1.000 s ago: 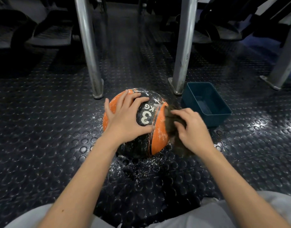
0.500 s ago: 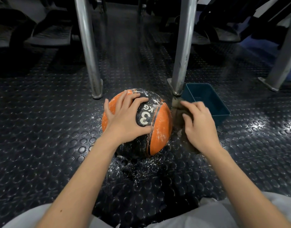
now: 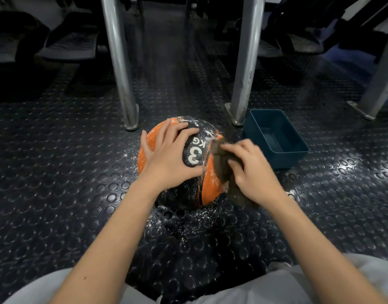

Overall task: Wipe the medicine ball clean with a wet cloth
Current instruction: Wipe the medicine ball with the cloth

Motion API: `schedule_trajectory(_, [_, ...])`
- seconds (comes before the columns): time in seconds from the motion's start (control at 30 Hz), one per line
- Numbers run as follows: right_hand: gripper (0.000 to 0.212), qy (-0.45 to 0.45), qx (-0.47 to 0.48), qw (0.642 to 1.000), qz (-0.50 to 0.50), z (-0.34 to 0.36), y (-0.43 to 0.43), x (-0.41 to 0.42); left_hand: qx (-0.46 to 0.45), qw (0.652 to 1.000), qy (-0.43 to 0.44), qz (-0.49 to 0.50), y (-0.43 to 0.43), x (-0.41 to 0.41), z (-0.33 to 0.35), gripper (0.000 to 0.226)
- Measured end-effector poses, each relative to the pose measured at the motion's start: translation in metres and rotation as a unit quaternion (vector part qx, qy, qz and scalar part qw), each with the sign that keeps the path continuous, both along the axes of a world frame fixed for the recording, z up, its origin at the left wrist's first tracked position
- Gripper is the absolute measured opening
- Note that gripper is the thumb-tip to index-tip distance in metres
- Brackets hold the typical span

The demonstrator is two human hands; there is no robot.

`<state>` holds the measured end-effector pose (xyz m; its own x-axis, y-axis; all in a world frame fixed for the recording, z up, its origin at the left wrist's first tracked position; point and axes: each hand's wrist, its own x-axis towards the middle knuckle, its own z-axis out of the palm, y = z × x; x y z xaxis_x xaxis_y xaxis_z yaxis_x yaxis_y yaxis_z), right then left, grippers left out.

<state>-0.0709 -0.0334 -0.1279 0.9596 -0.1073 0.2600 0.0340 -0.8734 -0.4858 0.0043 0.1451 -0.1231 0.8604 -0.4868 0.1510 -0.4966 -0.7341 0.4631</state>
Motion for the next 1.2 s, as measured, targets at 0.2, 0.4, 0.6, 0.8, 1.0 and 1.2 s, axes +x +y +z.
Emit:
schedule_trajectory(0.2, [0.036,-0.069,0.025,0.997,-0.031,0.009,-0.009,-0.003,0.006,1.000,-0.009,-0.004,-0.001,0.000,-0.001,0.080])
schedule_trajectory(0.4, [0.038,0.035,-0.094,0.991,-0.085,-0.005,-0.012,-0.002,0.007,1.000,-0.017,-0.003,0.001,-0.001,-0.001,0.081])
schedule_trajectory(0.6, [0.036,-0.049,0.025,0.998,0.018,0.002,0.002,0.000,0.007,1.000,-0.018,-0.001,-0.001,0.000,-0.002,0.080])
schedule_trajectory(0.8, [0.036,-0.069,-0.036,0.995,-0.061,0.001,-0.007,0.000,0.003,1.000,-0.017,-0.005,-0.001,-0.001,-0.003,0.080])
schedule_trajectory(1.0, [0.037,-0.034,-0.033,0.999,0.005,-0.003,0.008,0.001,0.001,1.000,-0.018,0.000,-0.001,-0.001,-0.002,0.079])
schedule_trajectory(1.2, [0.036,-0.061,-0.018,0.997,-0.045,0.001,0.000,-0.001,0.000,1.000,-0.015,-0.004,-0.001,0.001,-0.002,0.080])
